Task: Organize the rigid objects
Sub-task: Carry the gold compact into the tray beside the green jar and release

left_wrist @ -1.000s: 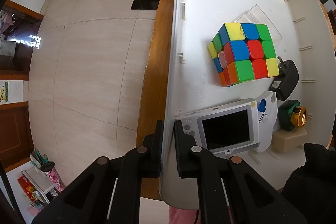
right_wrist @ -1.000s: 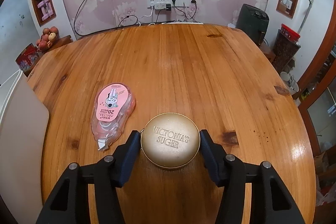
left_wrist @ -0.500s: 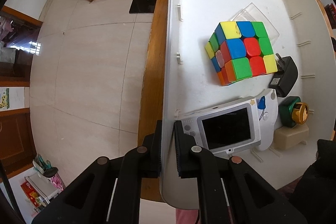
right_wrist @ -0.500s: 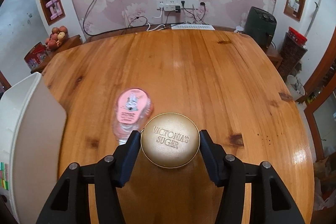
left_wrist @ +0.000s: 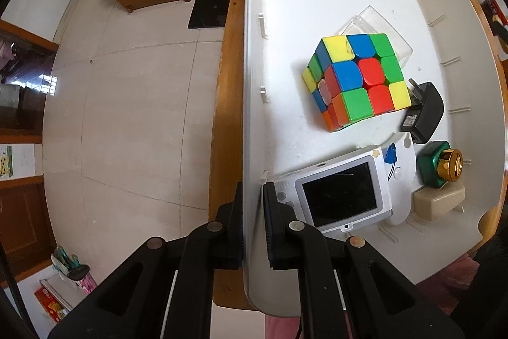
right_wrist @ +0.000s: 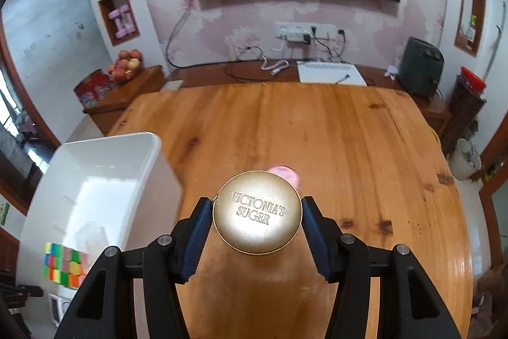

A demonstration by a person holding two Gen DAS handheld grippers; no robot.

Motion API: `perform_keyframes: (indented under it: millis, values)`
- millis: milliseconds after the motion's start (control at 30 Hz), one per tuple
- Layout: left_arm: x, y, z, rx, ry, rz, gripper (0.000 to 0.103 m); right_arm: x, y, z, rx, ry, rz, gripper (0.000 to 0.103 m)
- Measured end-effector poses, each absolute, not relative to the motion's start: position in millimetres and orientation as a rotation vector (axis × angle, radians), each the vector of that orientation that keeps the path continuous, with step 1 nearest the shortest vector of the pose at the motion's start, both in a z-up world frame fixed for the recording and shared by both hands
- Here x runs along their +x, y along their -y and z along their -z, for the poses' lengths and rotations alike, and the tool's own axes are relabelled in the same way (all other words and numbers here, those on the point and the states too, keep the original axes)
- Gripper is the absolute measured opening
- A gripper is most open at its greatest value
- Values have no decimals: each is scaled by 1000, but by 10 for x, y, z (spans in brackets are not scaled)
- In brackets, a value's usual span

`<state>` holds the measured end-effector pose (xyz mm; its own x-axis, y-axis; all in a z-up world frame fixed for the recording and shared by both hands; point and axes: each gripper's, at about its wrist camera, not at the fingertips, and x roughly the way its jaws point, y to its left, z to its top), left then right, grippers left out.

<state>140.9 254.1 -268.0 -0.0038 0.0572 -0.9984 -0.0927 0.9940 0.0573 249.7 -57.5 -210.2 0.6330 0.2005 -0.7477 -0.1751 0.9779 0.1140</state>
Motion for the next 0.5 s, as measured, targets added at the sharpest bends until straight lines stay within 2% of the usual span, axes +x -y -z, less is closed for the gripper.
perform_keyframes:
  millis: [500]
  values:
    - [1347,-2495,2429,-23,-1466,-70,10,2065,48,1662,-21,-811,-338,57]
